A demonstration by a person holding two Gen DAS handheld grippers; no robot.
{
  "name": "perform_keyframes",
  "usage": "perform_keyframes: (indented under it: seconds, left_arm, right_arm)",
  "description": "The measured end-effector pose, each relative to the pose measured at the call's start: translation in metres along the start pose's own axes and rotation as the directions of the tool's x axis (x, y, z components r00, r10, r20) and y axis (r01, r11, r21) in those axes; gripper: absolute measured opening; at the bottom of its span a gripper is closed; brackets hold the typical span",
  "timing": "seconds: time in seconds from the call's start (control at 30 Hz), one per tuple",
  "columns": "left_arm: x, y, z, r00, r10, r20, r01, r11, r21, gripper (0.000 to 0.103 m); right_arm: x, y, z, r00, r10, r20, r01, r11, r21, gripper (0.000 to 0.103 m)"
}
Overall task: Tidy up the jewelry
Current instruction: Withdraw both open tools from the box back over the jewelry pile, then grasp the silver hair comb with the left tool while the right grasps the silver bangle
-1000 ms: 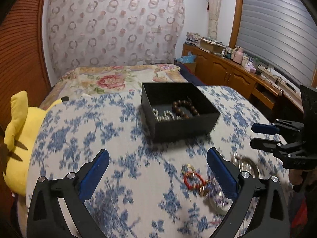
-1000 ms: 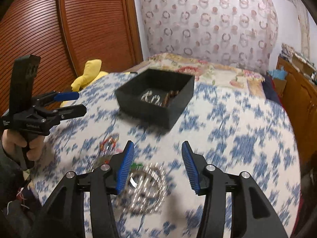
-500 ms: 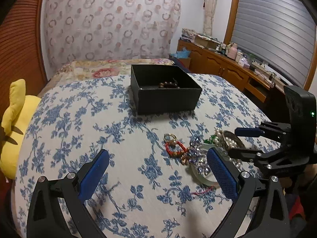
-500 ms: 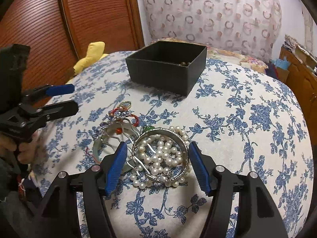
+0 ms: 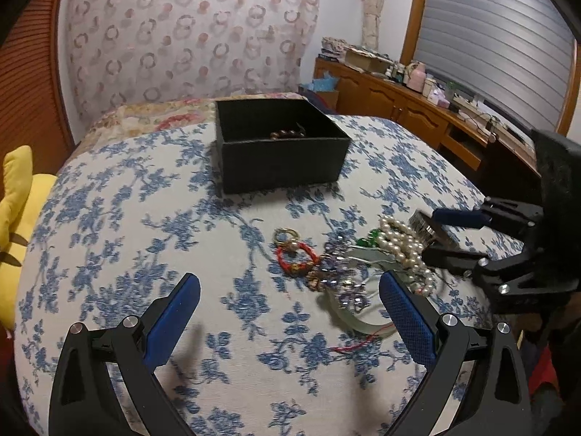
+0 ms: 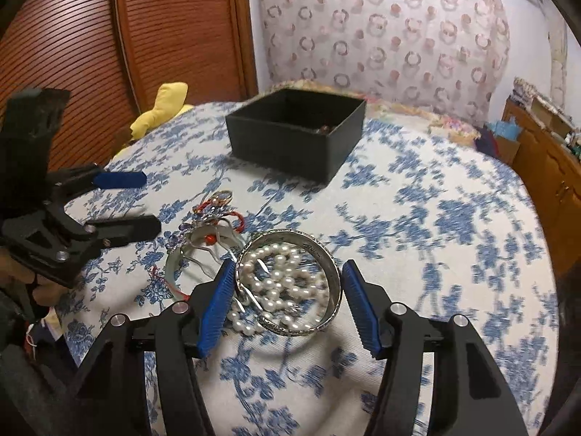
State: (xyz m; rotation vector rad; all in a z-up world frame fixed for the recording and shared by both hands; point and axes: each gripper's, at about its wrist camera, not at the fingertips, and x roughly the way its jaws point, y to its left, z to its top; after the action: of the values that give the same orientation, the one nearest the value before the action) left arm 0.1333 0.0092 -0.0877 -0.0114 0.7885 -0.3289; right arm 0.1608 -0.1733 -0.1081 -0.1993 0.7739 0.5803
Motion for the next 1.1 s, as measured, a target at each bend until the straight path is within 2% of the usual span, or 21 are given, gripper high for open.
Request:
perform_keyframes:
  seconds: [0.07, 0.13, 0.3, 0.4, 0.63, 0.7, 0.83, 1.0, 1.1]
  left_arm:
    - [0.003, -0.003, 0.001, 1.0, -0.023, -0.009, 0.023, 1.0, 0.0, 0.095]
    - [0.006, -0.007, 0.004, 0.999, -0.037, -0.014, 0.037, 0.999, 0.0, 0.087]
    - [0.017, -0.01, 0.008, 0.994, -0.099, -0.053, 0.097, 0.995, -0.028, 0.06]
    - [0.025, -0.011, 0.008, 0.988, -0.134, -0.077, 0.13, 0.99, -0.049, 0.05]
    - [0.036, -0.009, 0.01, 0.982, -0.163, -0.095, 0.154, 0.983, -0.097, 0.039]
    - [0.037, -0.007, 0.011, 0.984, -0.155, -0.09, 0.145, 0.984, -0.106, 0.028]
    - [0.034, -0.004, 0.009, 0.985, -0.154, -0.082, 0.145, 0.983, -0.111, 0.027]
    - [0.016, -0.002, 0.012, 0.994, -0.102, -0.035, 0.099, 0.992, -0.083, 0.026]
    - [0.004, -0.001, 0.017, 0.999, -0.045, -0.001, 0.045, 0.998, -0.054, 0.022]
  right_arm:
    - [-0.007, -0.004, -0.002, 1.0, -0.019, 0.015, 0.019, 1.0, -0.002, 0.062]
    - [-0.014, -0.01, -0.004, 0.999, -0.024, 0.023, 0.024, 1.0, 0.006, 0.062]
    - [-0.023, -0.022, -0.011, 0.999, -0.036, 0.031, 0.035, 0.999, 0.037, 0.062]
    - [-0.024, -0.027, -0.014, 0.999, -0.039, 0.03, 0.037, 0.998, 0.05, 0.062]
    - [-0.025, -0.026, -0.016, 0.999, -0.031, 0.038, 0.029, 0.998, 0.05, 0.062]
    - [-0.025, -0.025, -0.016, 0.999, -0.027, 0.04, 0.025, 0.998, 0.05, 0.062]
    - [-0.025, -0.025, -0.016, 0.999, -0.028, 0.04, 0.026, 0.998, 0.05, 0.062]
    - [-0.025, -0.023, -0.016, 0.999, -0.028, 0.039, 0.026, 0.998, 0.049, 0.062]
    - [-0.025, -0.02, -0.014, 0.999, -0.026, 0.041, 0.024, 0.999, 0.044, 0.062]
